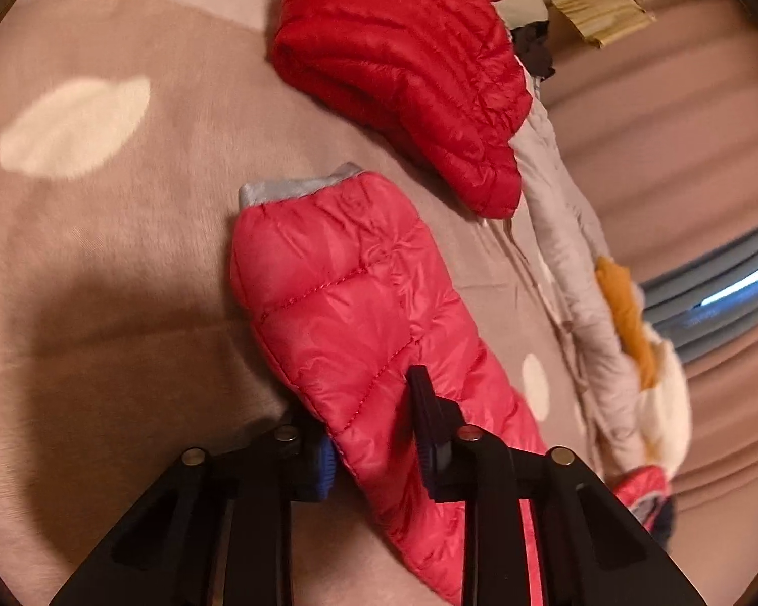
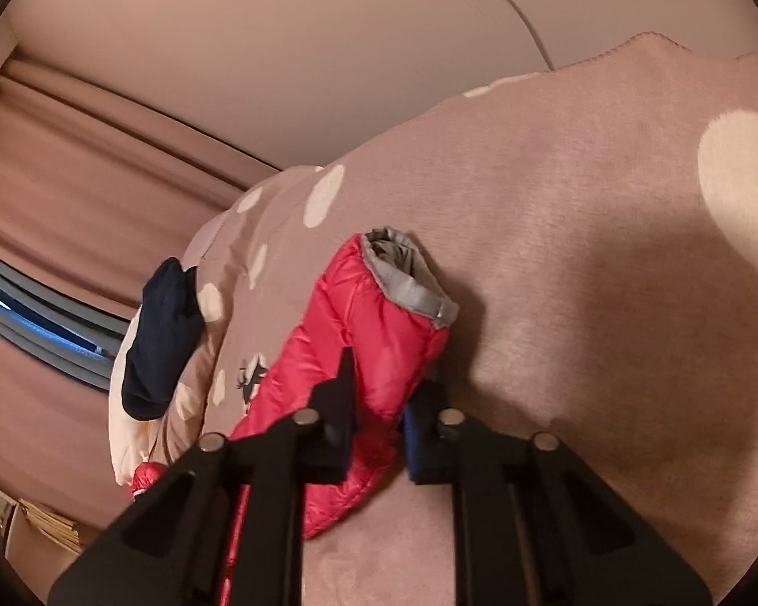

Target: Fold large clothes

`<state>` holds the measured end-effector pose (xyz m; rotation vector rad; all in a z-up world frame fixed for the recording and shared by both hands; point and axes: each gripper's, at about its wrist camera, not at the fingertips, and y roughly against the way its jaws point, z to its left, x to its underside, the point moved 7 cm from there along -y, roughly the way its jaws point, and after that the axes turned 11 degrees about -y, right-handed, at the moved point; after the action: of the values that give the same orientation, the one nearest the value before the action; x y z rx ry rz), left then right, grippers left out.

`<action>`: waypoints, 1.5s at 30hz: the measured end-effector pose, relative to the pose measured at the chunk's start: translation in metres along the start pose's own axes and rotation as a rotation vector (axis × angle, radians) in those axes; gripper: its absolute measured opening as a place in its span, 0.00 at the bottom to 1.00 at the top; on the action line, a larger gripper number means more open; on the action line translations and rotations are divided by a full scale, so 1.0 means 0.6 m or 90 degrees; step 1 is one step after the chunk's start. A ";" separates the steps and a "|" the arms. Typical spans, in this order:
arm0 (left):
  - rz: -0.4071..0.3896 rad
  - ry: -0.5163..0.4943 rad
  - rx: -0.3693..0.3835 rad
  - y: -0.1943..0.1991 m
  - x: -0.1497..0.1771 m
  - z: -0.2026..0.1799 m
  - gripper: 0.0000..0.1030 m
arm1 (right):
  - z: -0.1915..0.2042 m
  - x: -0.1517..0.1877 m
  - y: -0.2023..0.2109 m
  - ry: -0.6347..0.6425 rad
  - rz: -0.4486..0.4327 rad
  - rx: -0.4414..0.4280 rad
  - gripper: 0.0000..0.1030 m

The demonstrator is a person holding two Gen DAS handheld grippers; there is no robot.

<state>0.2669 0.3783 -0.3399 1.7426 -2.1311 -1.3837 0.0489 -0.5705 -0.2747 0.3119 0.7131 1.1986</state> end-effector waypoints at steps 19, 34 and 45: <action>-0.105 -0.083 -0.020 0.173 -0.077 -0.010 0.14 | 0.102 -0.035 0.106 0.119 -0.055 -0.009 0.12; 0.049 0.043 0.141 0.059 0.024 0.009 0.59 | 0.092 -0.001 0.058 0.176 -0.033 0.062 0.15; 0.028 -0.009 0.094 -0.010 0.007 -0.037 0.11 | 0.127 0.023 0.035 0.201 -0.030 0.054 0.13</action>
<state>0.2821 0.3623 -0.3325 1.7283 -2.3194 -1.2612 0.0853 -0.5393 -0.2106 0.1763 1.0414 1.1865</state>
